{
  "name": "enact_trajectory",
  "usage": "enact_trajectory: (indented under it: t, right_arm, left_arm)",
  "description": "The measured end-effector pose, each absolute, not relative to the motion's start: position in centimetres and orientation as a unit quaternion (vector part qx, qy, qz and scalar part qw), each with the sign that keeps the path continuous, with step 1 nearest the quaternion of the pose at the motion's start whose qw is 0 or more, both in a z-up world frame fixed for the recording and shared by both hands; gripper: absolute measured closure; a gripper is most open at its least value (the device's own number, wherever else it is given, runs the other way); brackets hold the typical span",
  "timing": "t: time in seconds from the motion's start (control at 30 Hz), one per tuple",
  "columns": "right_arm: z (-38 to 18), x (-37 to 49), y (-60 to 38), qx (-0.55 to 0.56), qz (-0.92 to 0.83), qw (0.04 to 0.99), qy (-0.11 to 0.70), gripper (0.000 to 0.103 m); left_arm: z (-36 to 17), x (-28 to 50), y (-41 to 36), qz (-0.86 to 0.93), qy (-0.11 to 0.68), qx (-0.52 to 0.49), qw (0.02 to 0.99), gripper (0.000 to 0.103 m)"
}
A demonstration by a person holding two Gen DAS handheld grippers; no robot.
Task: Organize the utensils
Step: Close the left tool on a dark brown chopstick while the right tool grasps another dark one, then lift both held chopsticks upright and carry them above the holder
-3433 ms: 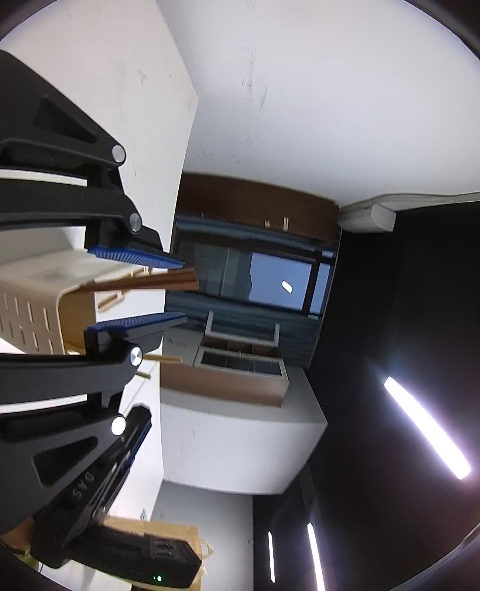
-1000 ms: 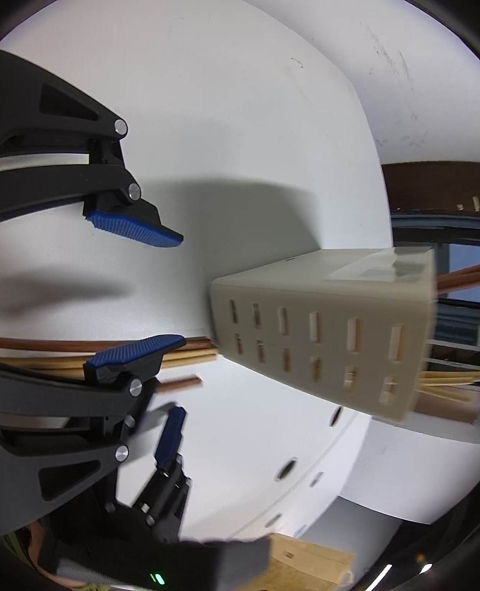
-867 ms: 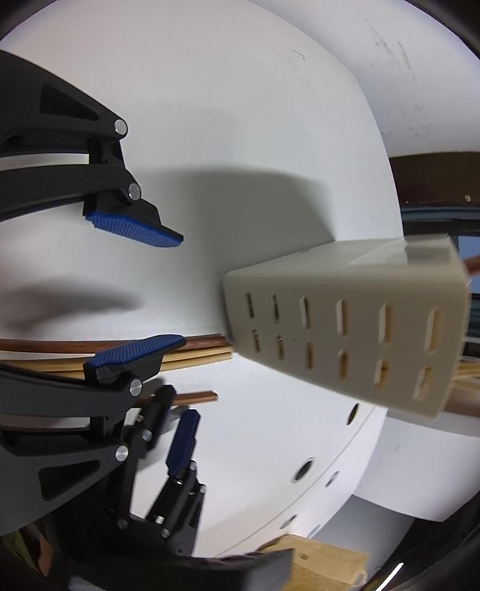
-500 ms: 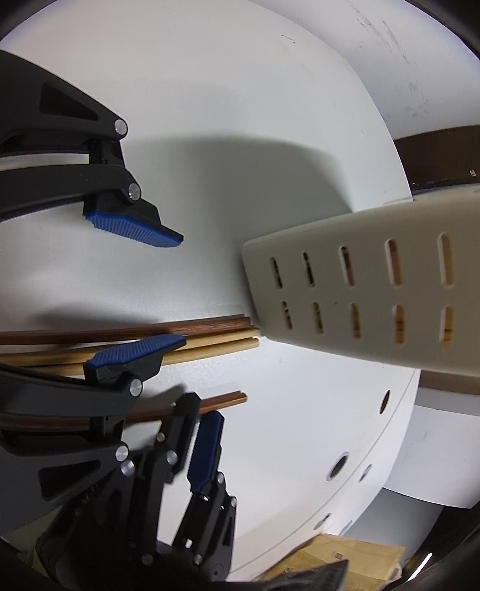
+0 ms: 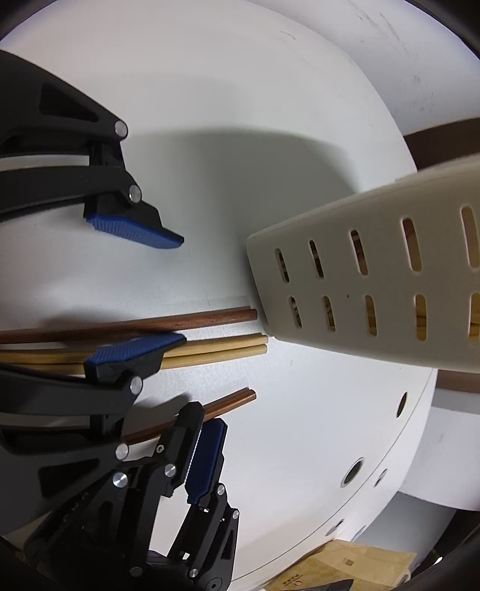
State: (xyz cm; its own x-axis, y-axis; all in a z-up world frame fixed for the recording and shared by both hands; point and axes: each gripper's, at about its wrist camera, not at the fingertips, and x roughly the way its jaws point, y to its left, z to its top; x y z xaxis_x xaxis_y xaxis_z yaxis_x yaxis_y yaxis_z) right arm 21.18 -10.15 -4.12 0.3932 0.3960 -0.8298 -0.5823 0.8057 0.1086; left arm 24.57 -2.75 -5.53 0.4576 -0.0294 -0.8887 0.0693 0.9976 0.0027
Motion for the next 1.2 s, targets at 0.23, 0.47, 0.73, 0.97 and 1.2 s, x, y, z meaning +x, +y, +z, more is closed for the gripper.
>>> enact_trajectory:
  t: [0.23, 0.47, 0.73, 0.97, 1.2]
  right_arm:
    - [-4.2, 21.9, -11.0, -0.093, 0.298, 0.825, 0.472, 0.096]
    - [-4.1, 21.7, -11.3, -0.086, 0.302, 0.823, 0.474, 0.097]
    - [-3.8, 22.1, -11.8, -0.079, 0.307, 0.826, 0.466, 0.097]
    - [-2.3, 21.0, -12.0, -0.068, 0.311, 0.84, 0.439, 0.097]
    - [1.0, 19.3, -12.6, -0.045, 0.326, 0.861, 0.388, 0.097]
  left_arm:
    - [-5.4, 25.6, -2.6, -0.038, 0.543, 0.041, 0.838, 0.096]
    - [-5.5, 25.5, -2.3, -0.043, 0.538, 0.038, 0.841, 0.096]
    - [-4.4, 23.0, -1.2, -0.03, 0.513, 0.037, 0.857, 0.096]
    - [-2.4, 20.8, -0.6, -0.028, 0.474, 0.019, 0.88, 0.096]
    - [1.0, 18.9, 0.0, -0.018, 0.401, -0.023, 0.916, 0.096]
